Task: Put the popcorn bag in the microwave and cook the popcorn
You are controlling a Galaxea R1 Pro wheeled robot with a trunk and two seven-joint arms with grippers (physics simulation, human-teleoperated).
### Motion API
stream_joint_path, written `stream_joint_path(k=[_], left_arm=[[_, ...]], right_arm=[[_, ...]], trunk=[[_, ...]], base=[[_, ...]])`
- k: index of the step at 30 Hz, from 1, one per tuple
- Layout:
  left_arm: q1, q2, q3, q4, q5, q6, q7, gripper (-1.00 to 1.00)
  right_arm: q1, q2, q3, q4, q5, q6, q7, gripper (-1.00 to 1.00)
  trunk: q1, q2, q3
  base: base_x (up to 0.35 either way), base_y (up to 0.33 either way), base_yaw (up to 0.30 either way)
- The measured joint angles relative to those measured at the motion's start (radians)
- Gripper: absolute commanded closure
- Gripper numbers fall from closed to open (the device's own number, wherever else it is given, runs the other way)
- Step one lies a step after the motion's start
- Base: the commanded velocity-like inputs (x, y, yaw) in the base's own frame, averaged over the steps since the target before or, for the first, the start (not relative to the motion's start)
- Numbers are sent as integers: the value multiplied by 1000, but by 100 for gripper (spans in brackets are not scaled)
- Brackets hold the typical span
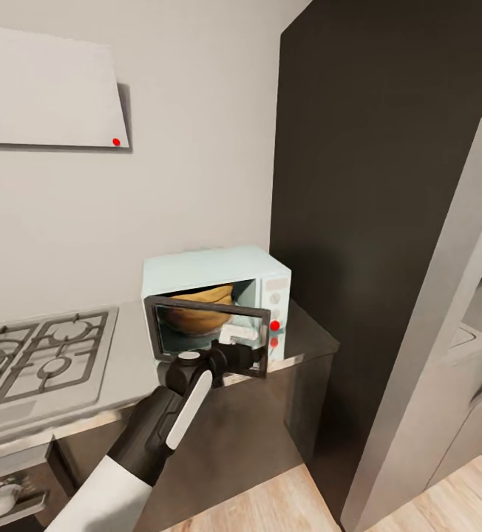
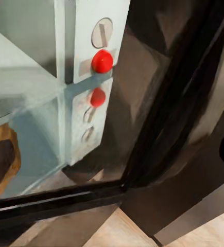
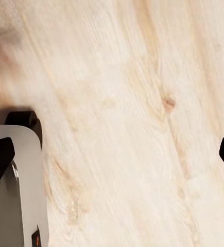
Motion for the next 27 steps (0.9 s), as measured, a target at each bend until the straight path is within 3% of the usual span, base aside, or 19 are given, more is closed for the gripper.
stream_joint_path(k=[8,27], left_arm=[[0,0,0,0,0,-49,0,-100],[0,0,-1,0,4,-51,-1,-100]], right_arm=[[0,0,0,0,0,0,-2,-100],[0,0,0,0,1,1,0,-100]], trunk=[[0,0,0],[0,0,0]], base=[[243,0,0],[207,0,0]])
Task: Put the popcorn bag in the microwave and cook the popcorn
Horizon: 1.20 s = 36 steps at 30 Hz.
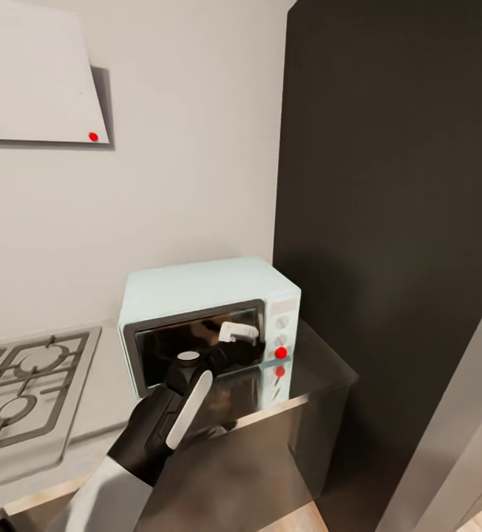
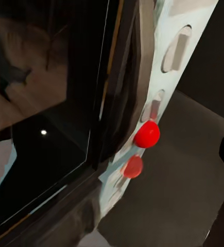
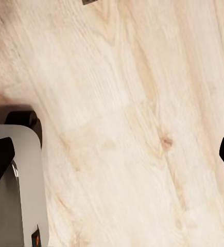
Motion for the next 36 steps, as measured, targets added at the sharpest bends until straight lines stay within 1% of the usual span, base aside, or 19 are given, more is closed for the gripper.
stream_joint_path(k=[1,2,3,4,9,10,11,12,25,30,32,33,34,35,36], left_arm=[[0,0,-1,0,17,-1,-4,-100],[0,0,-10,1,22,-1,-7,-100],[0,0,-25,0,19,-1,-6,-100],[0,0,-28,0,19,-1,-6,-100],[1,0,-32,-4,21,4,-2,-100],[0,0,-21,-6,28,1,-1,-100],[0,0,-2,-6,23,2,1,-100],[0,0,0,-6,1,4,4,-100],[0,0,-3,-6,1,6,5,-100],[0,0,-4,0,9,5,3,-100],[1,-1,-4,36,18,5,2,-100],[1,-3,-5,80,19,4,1,-100],[2,-8,-5,137,19,4,1,-100],[2,-12,-5,240,19,4,1,-100],[2,-13,-6,290,20,4,0,-100]], right_arm=[[0,0,0,0,0,0,0,-100],[0,0,0,0,0,0,0,-100],[0,0,0,0,0,0,0,-100],[0,0,0,0,0,0,0,-100],[0,0,0,0,0,0,0,-100],[0,0,0,0,0,0,0,-100],[0,0,0,0,0,0,0,-100],[0,0,0,0,0,0,0,-100],[0,0,0,0,0,-2,-1,-100],[0,0,0,0,0,-2,-1,-100],[0,0,0,0,0,-3,-1,-100],[0,0,0,0,0,-2,-1,-100],[0,0,0,0,0,-2,-1,-100],[1,0,0,0,0,-1,0,-100],[6,-1,0,0,0,-1,-1,-100]], trunk=[[0,0,0],[0,0,0],[0,0,0],[0,0,0],[0,0,0],[1,0,0],[1,0,0],[1,0,0],[1,0,0],[1,0,0],[1,0,0],[1,0,0],[1,0,0],[1,0,0],[1,0,0]], base=[[143,0,0],[134,0,0],[52,0,0],[21,0,0],[-21,0,0],[-230,0,0],[-271,0,0],[-306,0,0],[-339,0,0],[-344,0,0],[-343,0,0],[-316,0,0],[-247,0,0],[-188,0,0],[-108,0,0]])
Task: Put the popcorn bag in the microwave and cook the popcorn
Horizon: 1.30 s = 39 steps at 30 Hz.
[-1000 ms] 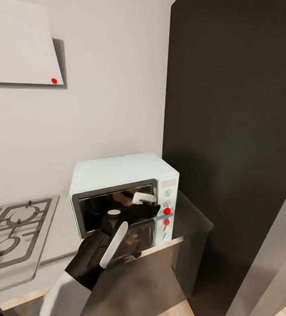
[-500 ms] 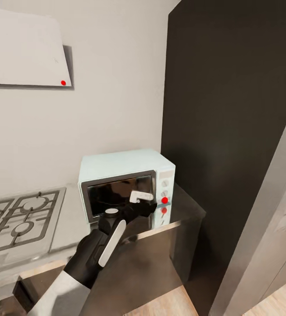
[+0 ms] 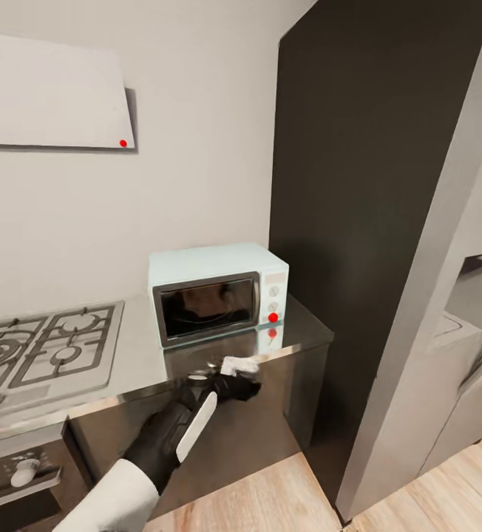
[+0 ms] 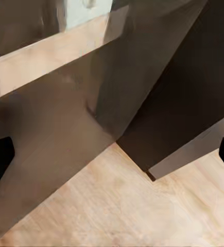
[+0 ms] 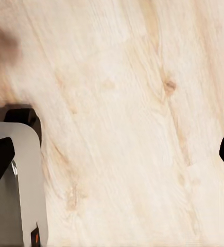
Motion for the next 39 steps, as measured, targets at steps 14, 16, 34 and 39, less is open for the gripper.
stream_joint_path(k=[14,16,34,39], left_arm=[[127,-9,8,939,274,-417,-13,-100],[224,-9,10,958,275,-504,-13,-100],[416,18,12,967,281,-755,-12,-100],[416,18,12,967,281,-753,-12,-100]], right_arm=[[30,0,0,0,3,1,0,-100],[30,0,0,0,3,0,0,-100],[30,15,1,0,3,1,0,-100],[43,19,1,-1,4,-1,0,-100]], trunk=[[0,0,0],[0,0,0],[0,0,0],[0,0,0]], base=[[-8,0,0],[0,0,0],[0,0,84],[0,0,269]])
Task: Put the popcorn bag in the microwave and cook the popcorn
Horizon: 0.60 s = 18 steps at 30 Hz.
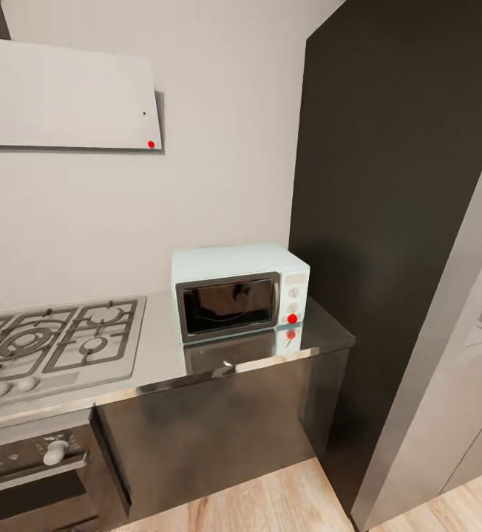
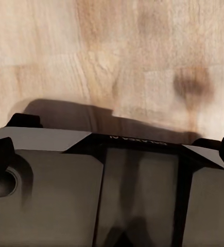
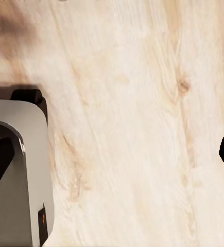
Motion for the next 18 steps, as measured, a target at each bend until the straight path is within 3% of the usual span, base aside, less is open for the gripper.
stream_joint_path(k=[18], left_arm=[[0,0,1,0,2,0,0,-100]], right_arm=[[1,0,0,0,0,-2,-1,-100]], trunk=[[0,0,0]], base=[[0,0,270]])
